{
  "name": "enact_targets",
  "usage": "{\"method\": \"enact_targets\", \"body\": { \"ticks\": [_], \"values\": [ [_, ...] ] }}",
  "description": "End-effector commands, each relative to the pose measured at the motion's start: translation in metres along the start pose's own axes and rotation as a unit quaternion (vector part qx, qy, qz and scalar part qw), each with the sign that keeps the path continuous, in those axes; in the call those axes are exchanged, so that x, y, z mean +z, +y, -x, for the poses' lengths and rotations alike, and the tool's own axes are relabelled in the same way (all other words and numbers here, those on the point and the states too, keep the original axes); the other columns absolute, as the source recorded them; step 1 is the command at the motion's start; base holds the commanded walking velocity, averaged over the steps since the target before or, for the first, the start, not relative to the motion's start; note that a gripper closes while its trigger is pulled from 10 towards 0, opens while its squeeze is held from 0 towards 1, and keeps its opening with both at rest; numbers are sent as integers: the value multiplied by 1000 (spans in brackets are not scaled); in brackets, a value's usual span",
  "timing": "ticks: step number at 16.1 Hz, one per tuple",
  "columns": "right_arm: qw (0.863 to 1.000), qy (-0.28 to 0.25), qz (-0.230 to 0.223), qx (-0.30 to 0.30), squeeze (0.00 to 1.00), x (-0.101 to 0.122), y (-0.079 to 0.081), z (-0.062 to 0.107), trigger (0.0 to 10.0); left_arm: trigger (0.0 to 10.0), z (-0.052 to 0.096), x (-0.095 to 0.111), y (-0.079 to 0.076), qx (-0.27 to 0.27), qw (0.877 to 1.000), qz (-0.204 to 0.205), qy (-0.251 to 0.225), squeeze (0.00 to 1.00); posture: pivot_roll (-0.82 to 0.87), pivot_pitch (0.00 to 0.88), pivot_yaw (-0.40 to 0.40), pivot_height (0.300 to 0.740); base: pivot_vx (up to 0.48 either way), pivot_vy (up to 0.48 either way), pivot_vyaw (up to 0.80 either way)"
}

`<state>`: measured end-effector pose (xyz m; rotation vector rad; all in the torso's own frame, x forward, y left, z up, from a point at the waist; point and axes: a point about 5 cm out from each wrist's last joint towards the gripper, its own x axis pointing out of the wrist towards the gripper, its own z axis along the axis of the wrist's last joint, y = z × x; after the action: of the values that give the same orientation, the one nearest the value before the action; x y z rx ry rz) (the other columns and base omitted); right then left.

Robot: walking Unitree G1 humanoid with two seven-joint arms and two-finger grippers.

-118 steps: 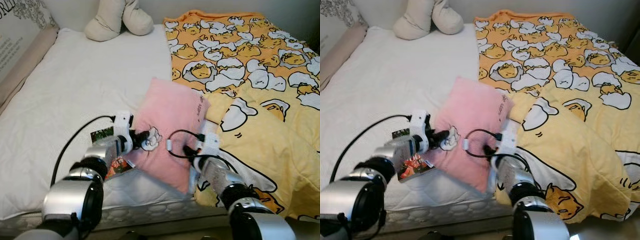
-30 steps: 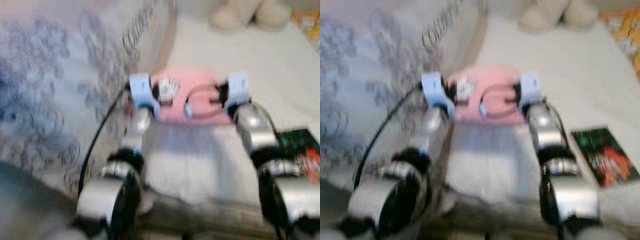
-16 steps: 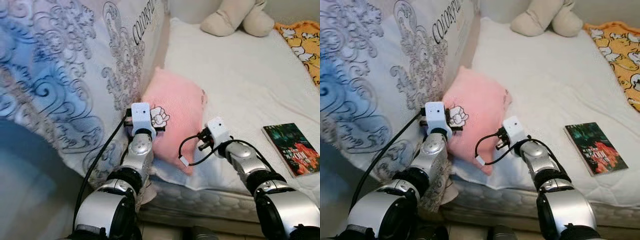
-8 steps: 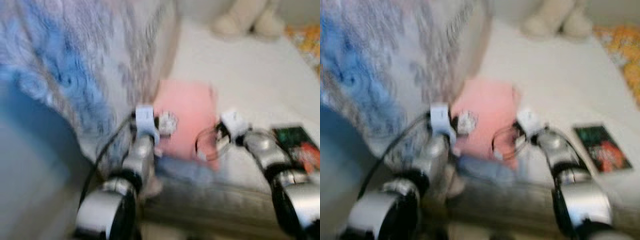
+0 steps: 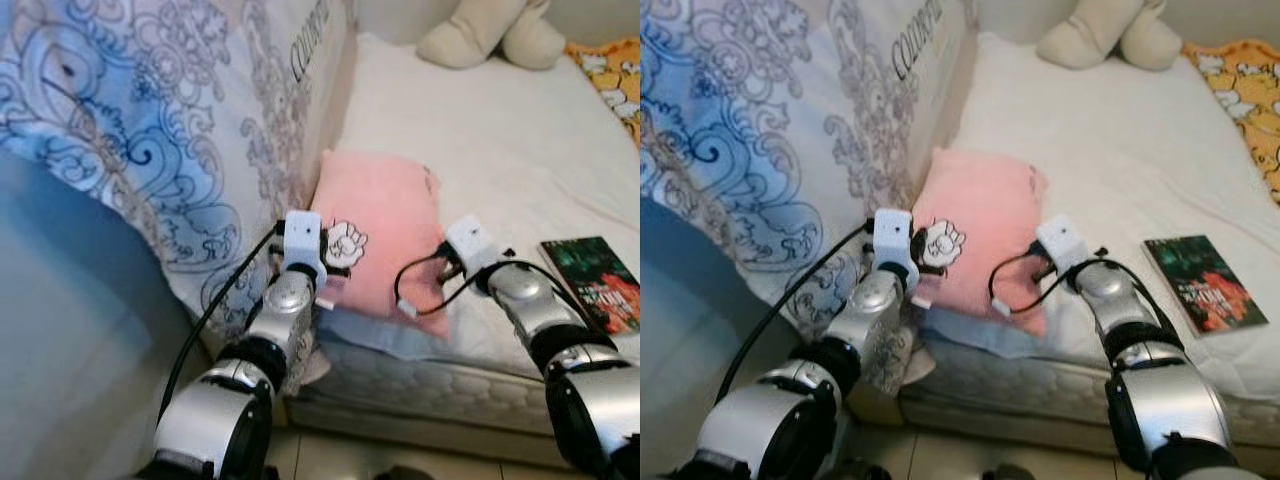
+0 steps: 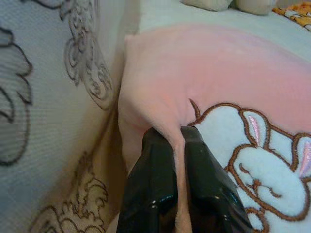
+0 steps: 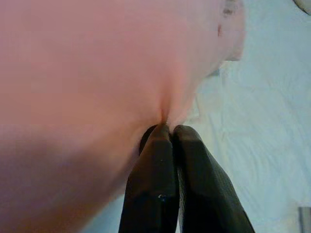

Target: Clean up the room

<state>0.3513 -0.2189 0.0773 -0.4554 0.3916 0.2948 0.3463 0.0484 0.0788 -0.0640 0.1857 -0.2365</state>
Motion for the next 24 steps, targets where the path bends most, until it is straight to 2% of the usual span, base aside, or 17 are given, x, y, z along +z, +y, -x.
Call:
{"method": "enact_targets", "body": {
  "ticks": [1, 3, 6, 7, 8, 9, 10, 11, 12, 13, 14, 15, 17, 18, 19, 20, 24],
  "values": [
    [999, 5, -34, -16, 0, -5, -4, 2, 0, 10000, 3, 1, -55, -46, 998, 43, -4, 0, -184, 39, 10, 740, 0, 0, 0],
    [999, 5, -47, -15, 0, -5, 0, 1, 0, 10000, 2, 3, -53, -40, 998, 44, -2, 0, -187, 42, 20, 740, 0, 0, 0],
    [996, -44, -48, -56, 0, 18, -17, 0, 0, 10000, -4, 27, -53, -43, 997, 21, -55, 0, -186, 44, 22, 740, 0, 0, 0],
    [990, -85, -41, -105, 0, 41, -39, 3, 0, 10000, -13, 65, -48, -41, 992, 12, -119, 0, -182, 43, 17, 740, 0, 0, 0],
    [985, -108, -42, -132, 0, 52, -49, 6, 0, 10000, -16, 84, -46, -41, 988, 2, -148, 0, -178, 42, 12, 740, 480, 0, 0],
    [982, -117, -42, -143, 0, 56, -53, 8, 0, 10000, -17, 90, -45, -41, 987, -2, -157, 0, -177, 41, 12, 740, 480, 0, 0],
    [971, -161, -51, -172, 0, 68, -59, 12, 0, 10000, -16, 107, -43, -46, 980, 1, -193, 0, -176, 39, 6, 740, 480, 0, 0],
    [962, -192, -53, -184, 0, 74, -60, 15, 0, 10000, -15, 113, -42, -49, 977, 2, -208, 0, -175, 39, 6, 740, 480, 0, 0],
    [935, -273, -55, -219, 0, 84, -59, 28, 0, 10000, -7, 116, -49, -67, 970, 14, -232, 0, -172, 38, 6, 740, 480, 0, 0],
    [927, -290, -57, -232, 0, 82, -57, 34, 0, 10000, -1, 115, -55, -76, 968, 21, -239, 0, -175, 38, 9, 740, 480, 0, 0],
    [924, -292, -59, -238, 0, 81, -57, 36, 0, 10000, 1, 114, -59, -81, 967, 28, -239, 0, -181, 38, 14, 740, 480, 0, 0],
    [923, -290, -65, -244, 0, 76, -57, 39, 0, 10000, 7, 110, -71, -98, 966, 41, -236, 0, -186, 37, 18, 740, 480, 0, 0],
    [929, -271, -76, -241, 0, 69, -59, 36, 0, 10000, 7, 110, -76, -99, 966, 39, -233, 0, -194, 37, 27, 740, 480, 0, 0],
    [938, -255, -83, -219, 0, 67, -56, 31, 0, 10000, 5, 110, -72, -84, 970, 44, -226, 0, -198, 37, 31, 740, 480, 0, 0],
    [941, -252, -86, -207, 0, 69, -53, 29, 0, 10000, 4, 111, -69, -70, 972, 45, -222, 0, -201, 37, 39, 740, 480, 0, 0],
    [959, -232, -91, -138, 0, 75, -36, 14, 0, 10000, 1, 104, -61, -28, 980, 45, -194, 0, -204, 40, 44, 740, 0, 0, 0],
    [980, -173, -74, -57, 0, 70, -10, -5, 0, 10000, -5, 91, -51, 13, 985, 46, -165, 0, -159, 78, 42, 740, 0, 0, 0]
  ]
}}
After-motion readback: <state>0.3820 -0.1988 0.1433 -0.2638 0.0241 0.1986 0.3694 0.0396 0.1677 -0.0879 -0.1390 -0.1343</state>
